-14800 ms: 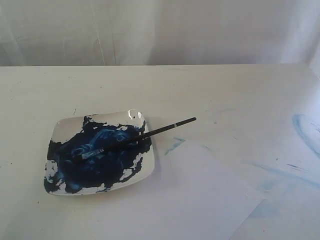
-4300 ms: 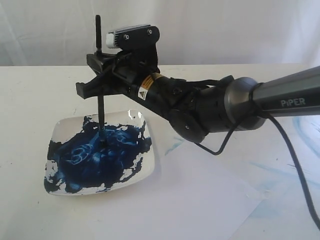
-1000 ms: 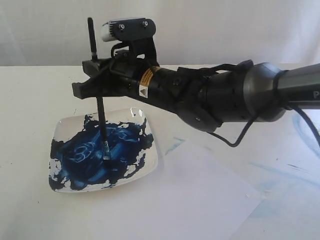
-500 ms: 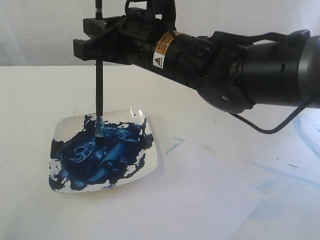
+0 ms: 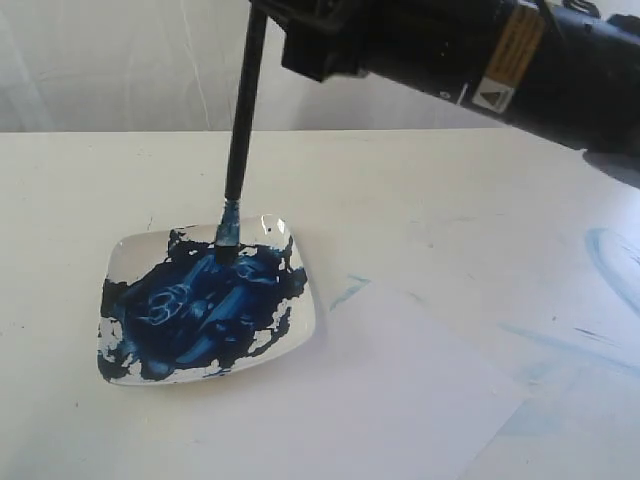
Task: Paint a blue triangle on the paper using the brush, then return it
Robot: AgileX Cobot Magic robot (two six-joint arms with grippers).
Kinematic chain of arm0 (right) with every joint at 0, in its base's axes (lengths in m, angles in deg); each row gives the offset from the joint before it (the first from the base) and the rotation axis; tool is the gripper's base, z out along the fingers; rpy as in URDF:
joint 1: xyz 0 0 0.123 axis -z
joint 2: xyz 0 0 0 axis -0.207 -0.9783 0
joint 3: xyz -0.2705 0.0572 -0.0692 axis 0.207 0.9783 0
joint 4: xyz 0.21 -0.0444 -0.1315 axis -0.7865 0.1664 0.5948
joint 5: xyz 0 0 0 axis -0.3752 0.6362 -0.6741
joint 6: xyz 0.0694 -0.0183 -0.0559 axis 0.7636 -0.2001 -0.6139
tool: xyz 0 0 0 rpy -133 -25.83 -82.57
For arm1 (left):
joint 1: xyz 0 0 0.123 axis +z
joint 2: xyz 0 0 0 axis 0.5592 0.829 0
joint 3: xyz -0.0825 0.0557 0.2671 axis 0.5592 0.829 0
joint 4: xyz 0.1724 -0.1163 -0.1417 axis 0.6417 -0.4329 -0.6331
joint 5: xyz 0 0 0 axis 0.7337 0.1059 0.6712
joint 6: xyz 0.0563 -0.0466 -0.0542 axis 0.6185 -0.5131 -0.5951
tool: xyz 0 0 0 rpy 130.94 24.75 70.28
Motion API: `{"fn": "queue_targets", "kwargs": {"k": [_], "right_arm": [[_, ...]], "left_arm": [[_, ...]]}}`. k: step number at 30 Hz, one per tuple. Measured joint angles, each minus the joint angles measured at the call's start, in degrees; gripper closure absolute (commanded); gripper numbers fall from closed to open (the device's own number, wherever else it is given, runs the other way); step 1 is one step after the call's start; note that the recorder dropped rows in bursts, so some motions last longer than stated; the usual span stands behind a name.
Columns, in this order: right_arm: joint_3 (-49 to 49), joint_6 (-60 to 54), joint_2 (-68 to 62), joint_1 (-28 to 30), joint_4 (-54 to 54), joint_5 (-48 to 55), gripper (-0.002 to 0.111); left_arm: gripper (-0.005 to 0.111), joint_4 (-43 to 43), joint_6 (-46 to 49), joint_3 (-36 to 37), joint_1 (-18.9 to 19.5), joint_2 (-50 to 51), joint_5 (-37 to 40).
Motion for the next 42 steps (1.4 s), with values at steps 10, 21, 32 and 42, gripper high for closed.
{"fn": "queue_targets", "kwargs": {"k": [10,21,32,42], "right_arm": [[11.28,0.58,10.83,5.03,2.28,-5.24,0.108],[16.93,-0.34,17.05,5.57,2.44,-5.61,0.108],[17.07,-0.80,17.07,5.57,2.44,-5.59,0.108],[17.07,-1.97,17.07,5.57,2.44,-5.59,0.108]], "left_arm": [[0.107,0.00,0.28,0.00,0.00,0.00,0.00],[0.107,0.68,9.71,0.00,0.00,0.00,0.00],[0.107,0.90,11.39,0.10,0.00,0.00,-12.93],[0.107,0.90,11.39,0.10,0.00,0.00,-29.56]]}}
